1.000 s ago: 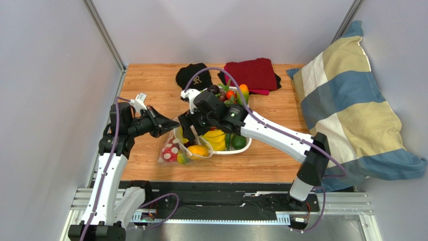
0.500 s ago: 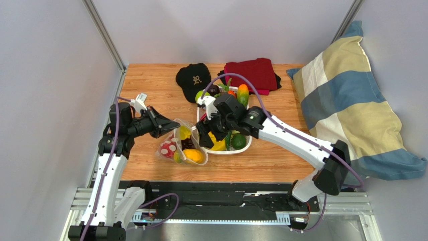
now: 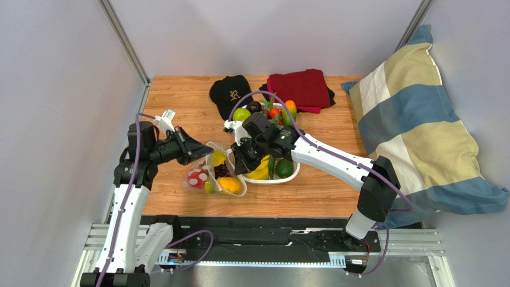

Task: Place the food in the zip-top bag and seal the zipper
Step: Adjust the zipper food storage bag at the center of the board.

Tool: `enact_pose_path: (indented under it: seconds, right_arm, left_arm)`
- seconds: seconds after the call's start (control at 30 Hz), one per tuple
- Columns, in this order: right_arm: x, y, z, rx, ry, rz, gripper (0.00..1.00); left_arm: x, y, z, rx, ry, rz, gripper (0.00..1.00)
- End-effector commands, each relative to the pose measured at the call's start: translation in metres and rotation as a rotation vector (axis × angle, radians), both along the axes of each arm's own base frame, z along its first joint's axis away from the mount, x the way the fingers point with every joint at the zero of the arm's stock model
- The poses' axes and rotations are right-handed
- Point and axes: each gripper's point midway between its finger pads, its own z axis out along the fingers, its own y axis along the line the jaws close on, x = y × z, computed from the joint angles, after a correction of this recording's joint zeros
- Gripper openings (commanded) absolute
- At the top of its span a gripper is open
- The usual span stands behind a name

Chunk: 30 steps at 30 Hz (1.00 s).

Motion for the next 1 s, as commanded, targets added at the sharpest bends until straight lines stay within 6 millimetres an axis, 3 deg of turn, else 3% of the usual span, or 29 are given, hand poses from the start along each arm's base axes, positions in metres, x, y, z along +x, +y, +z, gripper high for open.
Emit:
enact_pose_path:
  seconds: [0.0,0.1,0.23,0.33,0.5,0.57,0.73,0.77,0.97]
  right_arm:
    - [-0.002,0.018,0.058,0.156,0.001,-0.023,0.0]
    - [-0.003,0.015,0.082,0.208,0.015,-0.086,0.0]
    - [-0.009,0.018,0.118,0.312,0.126,-0.196,0.0]
    - [-0.012,0.018,0.134,0.371,0.193,-0.261,0.0]
    - [-0.012,0.017,0.132,0.373,0.275,-0.378,0.0]
    - [-0.01,0.019,0.13,0.368,0.295,-0.415,0.0]
    - [0.007,0.025,0.118,0.353,0.287,-0.496,0.0]
    - [0.009,0.027,0.116,0.352,0.291,-0.502,0.0]
    - [0.02,0.044,0.109,0.371,0.317,-0.536,0.0]
  left_arm:
    - [-0.005,0.002,0.027,0.078,-0.159,-0.06,0.0]
    - [-0.007,0.005,0.027,0.173,-0.248,-0.128,0.0]
    - [-0.008,0.017,0.008,0.344,-0.276,-0.228,0.0]
    - [-0.013,0.017,0.006,0.424,-0.345,-0.336,0.0]
    - [-0.023,0.009,-0.001,0.524,-0.404,-0.503,0.03]
    - [-0.03,0.002,0.003,0.469,-0.411,-0.534,0.15]
    - [-0.036,-0.015,0.007,0.357,-0.425,-0.555,0.28]
    - [-0.037,-0.017,0.008,0.327,-0.388,-0.538,0.36]
    - [-0.033,-0.021,-0.01,0.331,-0.338,-0.515,0.57]
